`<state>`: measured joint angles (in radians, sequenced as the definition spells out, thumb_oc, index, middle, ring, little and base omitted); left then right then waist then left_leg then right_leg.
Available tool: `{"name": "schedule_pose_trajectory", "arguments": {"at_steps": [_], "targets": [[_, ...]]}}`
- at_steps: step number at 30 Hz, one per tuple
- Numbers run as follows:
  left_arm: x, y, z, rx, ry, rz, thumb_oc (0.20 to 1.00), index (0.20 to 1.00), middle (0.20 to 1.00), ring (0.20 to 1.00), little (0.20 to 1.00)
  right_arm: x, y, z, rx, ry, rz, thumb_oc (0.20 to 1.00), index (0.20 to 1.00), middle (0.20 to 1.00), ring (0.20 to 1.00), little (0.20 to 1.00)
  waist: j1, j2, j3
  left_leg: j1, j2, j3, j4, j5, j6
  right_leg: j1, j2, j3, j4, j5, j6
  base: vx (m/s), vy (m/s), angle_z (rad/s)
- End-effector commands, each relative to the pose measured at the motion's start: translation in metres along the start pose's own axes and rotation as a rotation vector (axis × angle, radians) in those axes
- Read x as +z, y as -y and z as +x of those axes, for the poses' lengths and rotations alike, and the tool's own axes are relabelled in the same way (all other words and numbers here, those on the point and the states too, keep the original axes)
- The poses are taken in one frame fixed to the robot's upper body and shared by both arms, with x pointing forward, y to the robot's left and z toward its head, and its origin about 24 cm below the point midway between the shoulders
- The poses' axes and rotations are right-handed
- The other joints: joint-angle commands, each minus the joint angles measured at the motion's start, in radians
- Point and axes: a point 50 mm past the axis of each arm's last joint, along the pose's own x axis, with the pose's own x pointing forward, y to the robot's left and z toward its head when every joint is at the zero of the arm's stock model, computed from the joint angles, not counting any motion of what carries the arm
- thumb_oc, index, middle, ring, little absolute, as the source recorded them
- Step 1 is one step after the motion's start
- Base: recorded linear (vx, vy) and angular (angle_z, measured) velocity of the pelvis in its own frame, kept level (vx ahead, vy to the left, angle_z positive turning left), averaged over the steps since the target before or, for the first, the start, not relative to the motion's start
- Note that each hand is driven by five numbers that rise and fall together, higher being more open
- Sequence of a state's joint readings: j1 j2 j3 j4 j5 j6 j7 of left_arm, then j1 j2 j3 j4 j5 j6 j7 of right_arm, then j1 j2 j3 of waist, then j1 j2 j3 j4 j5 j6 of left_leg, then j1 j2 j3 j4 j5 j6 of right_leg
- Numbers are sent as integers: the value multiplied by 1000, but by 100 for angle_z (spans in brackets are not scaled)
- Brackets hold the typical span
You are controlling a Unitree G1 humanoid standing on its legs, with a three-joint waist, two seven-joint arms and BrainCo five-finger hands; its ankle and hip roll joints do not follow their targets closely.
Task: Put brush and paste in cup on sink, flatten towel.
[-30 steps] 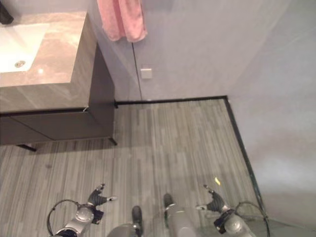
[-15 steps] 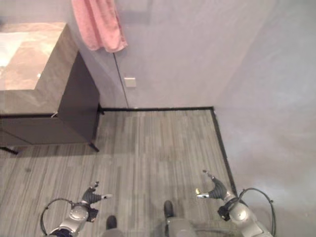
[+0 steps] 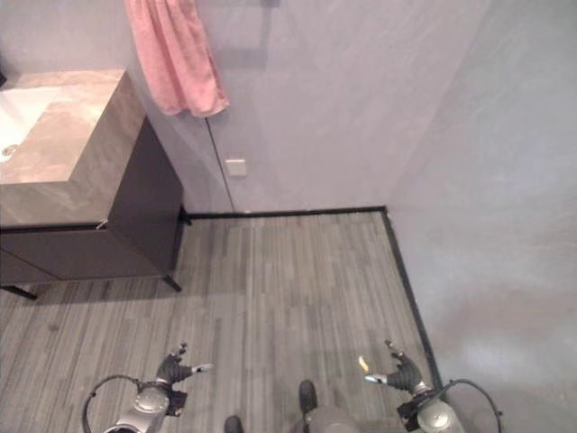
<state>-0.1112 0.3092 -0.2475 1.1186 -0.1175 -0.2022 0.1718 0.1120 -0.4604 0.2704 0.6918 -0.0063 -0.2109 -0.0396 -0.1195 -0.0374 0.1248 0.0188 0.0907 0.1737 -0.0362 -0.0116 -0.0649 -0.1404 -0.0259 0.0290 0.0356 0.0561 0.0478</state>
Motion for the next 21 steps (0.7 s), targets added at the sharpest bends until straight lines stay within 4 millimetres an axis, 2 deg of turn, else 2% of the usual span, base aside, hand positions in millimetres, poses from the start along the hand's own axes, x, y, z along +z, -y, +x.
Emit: {"name": "schedule_pose_trajectory", "arguments": {"at_steps": [1, 7, 11, 16, 20, 21], "targets": [[-2, -19, -1, 63, 25, -28, 1000, 1000, 1000, 1000, 1000, 12, -8, 5, 25, 52, 16, 1000, 1000, 1000, 1000, 1000, 20, -39, -29, -73, -20, -14, 129, -37, 16, 30, -95, 79, 39, -43, 109, 27, 77, -5], [0, -21, -2, 69, 42, -62, 1000, 1000, 1000, 1000, 1000, 15, -8, 9, 18, 55, 106, 1000, 1000, 1000, 1000, 1000, 28, -35, -27, -76, -38, -22, 149, -54, 27, 31, -114, 83, 46, -42, 119, 16, 80, -2], [1, -22, -2, 63, 51, -61, 1000, 1000, 1000, 1000, 1000, 17, -2, 11, -4, 56, 110, 1000, 1000, 1000, 1000, 1000, 34, -33, -22, -78, -56, -26, 159, -66, 40, 26, -127, 87, 61, -36, 129, 13, 88, 3], [5, -21, -2, 48, 72, -29, 1000, 1000, 1000, 1000, 1000, 12, 7, 13, -60, 25, 201, 1000, 1000, 1000, 1000, 1000, 42, -30, -16, -76, -76, -25, 162, -77, 58, 15, -141, 94, 83, -22, 145, 24, 98, 2], [12, -14, 0, 8, 100, 47, 1000, 1000, 1000, 1000, 1000, 2, 11, 13, -99, -23, 284, 1000, 1000, 1000, 1000, 1000, 43, -23, -6, -67, -99, -41, 155, -83, 77, -2, -144, 115, 153, -14, 154, 34, 138, 1], [20, -12, 1, -18, 132, 113, 1000, 1000, 1000, 1000, 1000, 0, 13, 14, -109, -30, 305, 1000, 1000, 1000, 1000, 1000, 37, -17, 9, -61, -109, -54, 154, -86, 86, -37, -138, 138, 226, 12, 148, 4, 75, 7]]}}
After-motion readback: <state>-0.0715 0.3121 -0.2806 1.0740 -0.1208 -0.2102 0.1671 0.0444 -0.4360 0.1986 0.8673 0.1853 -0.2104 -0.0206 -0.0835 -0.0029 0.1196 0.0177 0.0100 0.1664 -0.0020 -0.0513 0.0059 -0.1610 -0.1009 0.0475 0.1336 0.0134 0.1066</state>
